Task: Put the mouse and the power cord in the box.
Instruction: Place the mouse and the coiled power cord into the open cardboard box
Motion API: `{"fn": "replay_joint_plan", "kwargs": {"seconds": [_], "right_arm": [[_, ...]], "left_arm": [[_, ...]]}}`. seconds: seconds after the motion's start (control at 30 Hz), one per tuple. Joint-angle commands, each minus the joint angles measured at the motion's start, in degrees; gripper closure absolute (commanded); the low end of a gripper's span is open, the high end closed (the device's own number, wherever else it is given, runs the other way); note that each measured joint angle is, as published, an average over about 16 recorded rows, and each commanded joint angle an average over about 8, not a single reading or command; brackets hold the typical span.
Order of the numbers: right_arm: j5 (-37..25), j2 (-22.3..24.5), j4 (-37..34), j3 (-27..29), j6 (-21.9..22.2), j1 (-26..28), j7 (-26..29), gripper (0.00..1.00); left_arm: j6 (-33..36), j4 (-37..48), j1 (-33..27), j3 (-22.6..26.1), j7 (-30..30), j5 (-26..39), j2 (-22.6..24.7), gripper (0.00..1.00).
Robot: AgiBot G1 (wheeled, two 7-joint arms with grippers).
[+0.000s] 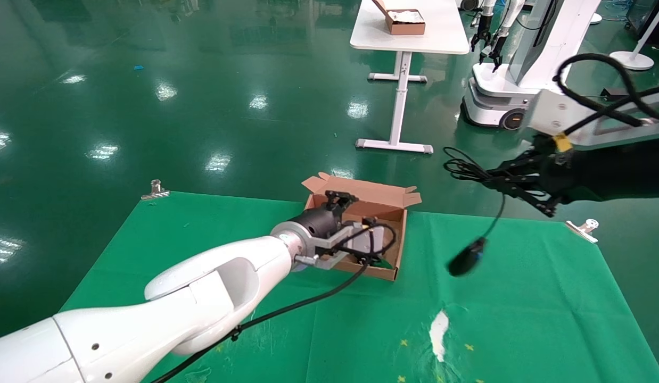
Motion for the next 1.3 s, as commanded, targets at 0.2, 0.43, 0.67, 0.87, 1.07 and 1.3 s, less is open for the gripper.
{"fn": "replay_joint_plan", "kwargs": {"seconds": [0.2, 0.43, 0.67, 0.87, 1.07, 1.3], "right_arm": [[-0.27, -3.65, -3.1, -0.82, 1.6, 0.37, -2.66, 1.0], [-0.17, -8.2, -9.64, -1.91, 3.61, 0.66, -8.66, 1.0], [0.25, -16.41, -21.6, -3.19, 7.29, 2.18, -18.47, 1.0], [0.85, -25.87, -36.53, -3.75, 12.42, 4.51, -28.19, 1.0], [1.05, -33.18, -51.05, -3.56, 21.75, 5.69, -34.97, 1.0], [1.4, -35.26, -58.13, -4.55, 33.1, 3.93, -37.97, 0.84]], "left_arm": [[6.78, 7.42, -3.72, -2.91, -8.36, 1.73, -0.7, 0.0], [12.28, 19.47, -7.49, -4.02, -16.54, 5.17, -1.81, 0.0], [10.94, 24.33, -8.31, -3.43, -17.42, 3.96, -1.66, 0.0], [10.21, 25.16, -8.51, -2.64, -17.13, 2.95, -1.49, 0.0], [9.93, 25.45, -8.65, -1.94, -17.16, 2.29, -1.44, 0.0], [9.77, 25.58, -8.77, -1.22, -17.34, 1.78, -1.42, 0.0]]}}
